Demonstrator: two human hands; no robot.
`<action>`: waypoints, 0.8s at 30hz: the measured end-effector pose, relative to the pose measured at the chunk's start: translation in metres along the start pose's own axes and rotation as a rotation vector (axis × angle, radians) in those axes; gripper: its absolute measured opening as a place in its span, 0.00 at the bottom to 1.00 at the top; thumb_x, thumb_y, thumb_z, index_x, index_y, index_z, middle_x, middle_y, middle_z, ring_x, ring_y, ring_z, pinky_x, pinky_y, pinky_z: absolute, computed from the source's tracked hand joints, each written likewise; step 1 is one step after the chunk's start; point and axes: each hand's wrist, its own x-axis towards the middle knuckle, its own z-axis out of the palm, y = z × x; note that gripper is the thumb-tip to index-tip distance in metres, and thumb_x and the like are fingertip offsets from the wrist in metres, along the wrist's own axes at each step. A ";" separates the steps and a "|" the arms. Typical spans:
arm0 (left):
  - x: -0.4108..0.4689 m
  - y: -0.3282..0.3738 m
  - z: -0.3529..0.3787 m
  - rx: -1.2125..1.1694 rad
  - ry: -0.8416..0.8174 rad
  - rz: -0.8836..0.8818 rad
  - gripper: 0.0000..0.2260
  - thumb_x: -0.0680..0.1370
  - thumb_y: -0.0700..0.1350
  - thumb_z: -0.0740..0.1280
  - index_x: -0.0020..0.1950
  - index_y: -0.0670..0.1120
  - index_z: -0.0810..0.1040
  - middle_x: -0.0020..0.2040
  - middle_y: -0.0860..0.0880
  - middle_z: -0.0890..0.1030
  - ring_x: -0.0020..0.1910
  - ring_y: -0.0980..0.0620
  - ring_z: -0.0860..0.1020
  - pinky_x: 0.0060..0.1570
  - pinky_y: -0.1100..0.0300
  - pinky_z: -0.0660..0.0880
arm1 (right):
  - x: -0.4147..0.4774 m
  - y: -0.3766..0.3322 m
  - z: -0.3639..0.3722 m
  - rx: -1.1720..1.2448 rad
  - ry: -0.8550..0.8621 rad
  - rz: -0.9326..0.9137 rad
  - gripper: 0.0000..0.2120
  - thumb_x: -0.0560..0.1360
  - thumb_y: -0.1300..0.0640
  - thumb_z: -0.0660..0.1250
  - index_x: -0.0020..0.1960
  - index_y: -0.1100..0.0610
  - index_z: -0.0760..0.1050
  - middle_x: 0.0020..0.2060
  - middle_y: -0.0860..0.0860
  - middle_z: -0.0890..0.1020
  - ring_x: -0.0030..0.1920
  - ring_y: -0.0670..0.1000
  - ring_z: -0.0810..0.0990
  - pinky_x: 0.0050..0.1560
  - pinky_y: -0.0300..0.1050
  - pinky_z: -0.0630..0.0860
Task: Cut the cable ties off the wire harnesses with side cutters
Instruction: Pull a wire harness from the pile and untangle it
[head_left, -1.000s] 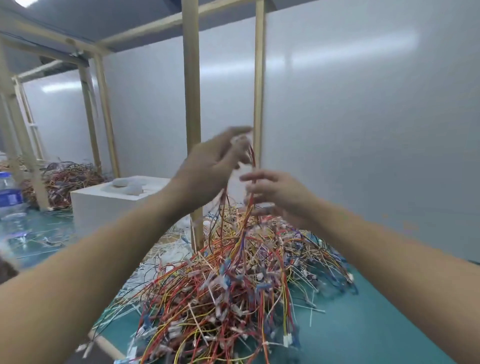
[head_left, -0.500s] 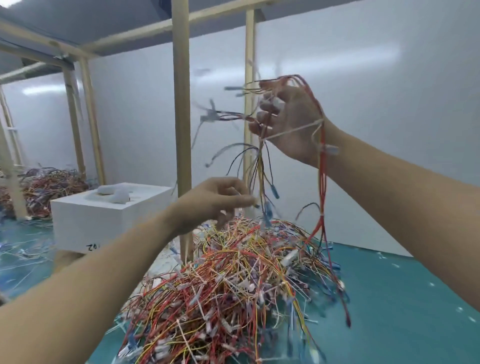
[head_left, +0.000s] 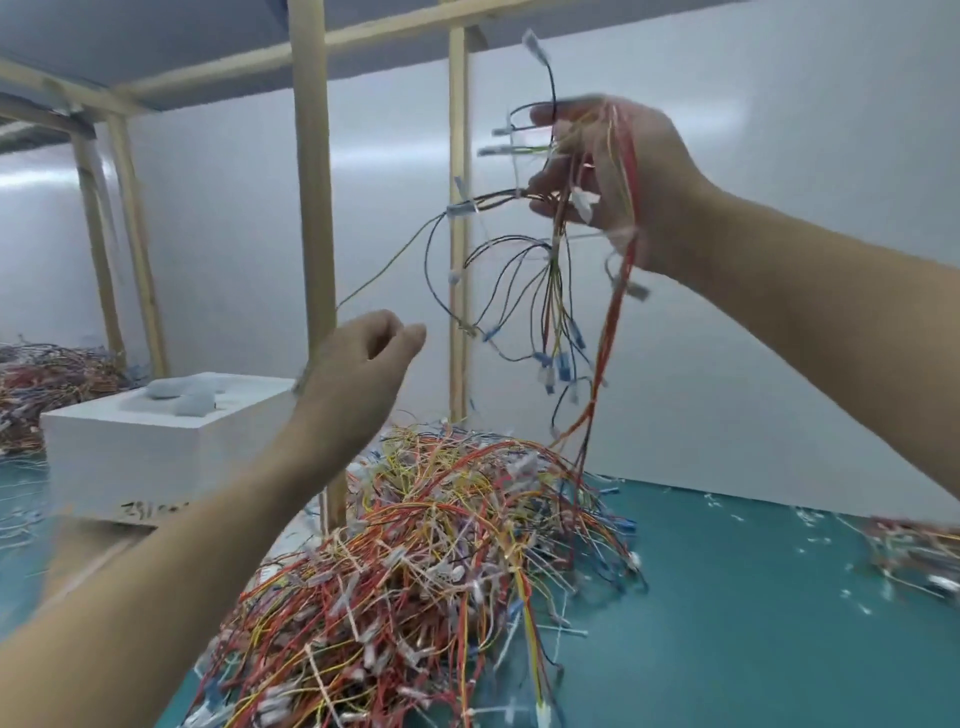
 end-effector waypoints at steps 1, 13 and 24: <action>-0.011 0.017 0.008 -0.106 -0.038 0.043 0.21 0.78 0.61 0.60 0.39 0.44 0.73 0.30 0.47 0.75 0.29 0.50 0.75 0.36 0.45 0.76 | 0.000 -0.005 -0.005 -0.050 0.032 -0.014 0.15 0.77 0.68 0.57 0.58 0.64 0.79 0.33 0.55 0.76 0.39 0.56 0.77 0.46 0.55 0.80; -0.122 0.101 0.153 -0.912 -0.620 -0.331 0.12 0.84 0.46 0.57 0.48 0.44 0.76 0.26 0.51 0.66 0.18 0.54 0.62 0.19 0.69 0.60 | -0.117 0.055 -0.121 -0.831 0.106 0.117 0.09 0.77 0.60 0.61 0.50 0.54 0.79 0.31 0.52 0.81 0.30 0.51 0.80 0.40 0.56 0.83; -0.169 0.018 0.279 -0.631 -0.571 -0.577 0.17 0.80 0.30 0.61 0.64 0.48 0.70 0.45 0.44 0.72 0.31 0.51 0.74 0.35 0.60 0.77 | -0.263 0.202 -0.223 -1.042 -0.140 0.428 0.34 0.78 0.60 0.62 0.79 0.40 0.55 0.57 0.51 0.77 0.52 0.49 0.76 0.59 0.45 0.71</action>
